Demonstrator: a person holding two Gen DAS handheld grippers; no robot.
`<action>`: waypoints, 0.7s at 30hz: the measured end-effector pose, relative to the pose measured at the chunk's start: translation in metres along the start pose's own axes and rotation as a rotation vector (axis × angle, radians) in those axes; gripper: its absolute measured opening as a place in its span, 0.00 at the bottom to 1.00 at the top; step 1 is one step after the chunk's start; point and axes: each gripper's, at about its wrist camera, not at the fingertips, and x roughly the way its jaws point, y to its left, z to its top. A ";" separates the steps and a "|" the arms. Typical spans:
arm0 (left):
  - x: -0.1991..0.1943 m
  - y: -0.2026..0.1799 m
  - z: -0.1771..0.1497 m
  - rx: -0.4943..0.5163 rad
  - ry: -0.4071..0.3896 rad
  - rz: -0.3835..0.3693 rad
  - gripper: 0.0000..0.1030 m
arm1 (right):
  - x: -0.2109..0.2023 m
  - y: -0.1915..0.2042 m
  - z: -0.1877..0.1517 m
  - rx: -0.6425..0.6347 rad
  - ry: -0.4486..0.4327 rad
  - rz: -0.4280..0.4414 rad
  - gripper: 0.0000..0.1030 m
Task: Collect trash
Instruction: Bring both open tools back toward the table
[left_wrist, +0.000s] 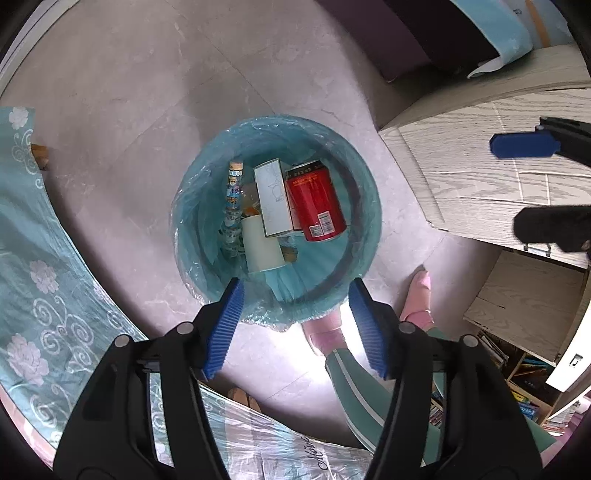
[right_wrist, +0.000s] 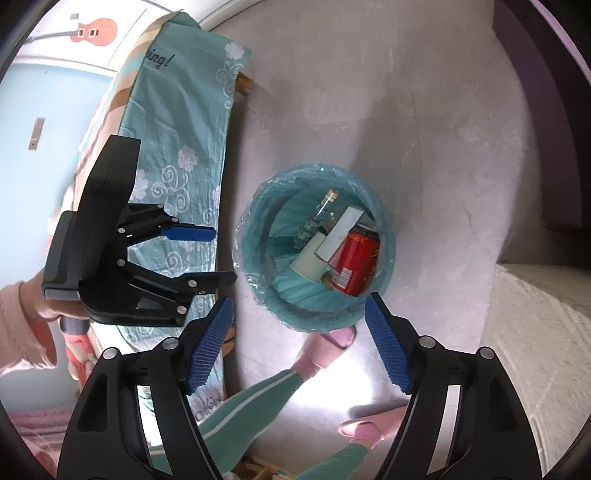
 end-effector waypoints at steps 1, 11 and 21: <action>-0.006 -0.003 -0.002 0.018 -0.005 0.011 0.60 | -0.005 0.001 -0.002 -0.001 -0.006 -0.001 0.75; -0.103 -0.036 -0.036 0.185 -0.063 0.122 0.82 | -0.084 0.063 -0.027 -0.112 -0.035 0.005 0.83; -0.237 -0.114 -0.076 0.321 -0.138 0.169 0.93 | -0.246 0.129 -0.087 -0.172 -0.241 0.009 0.90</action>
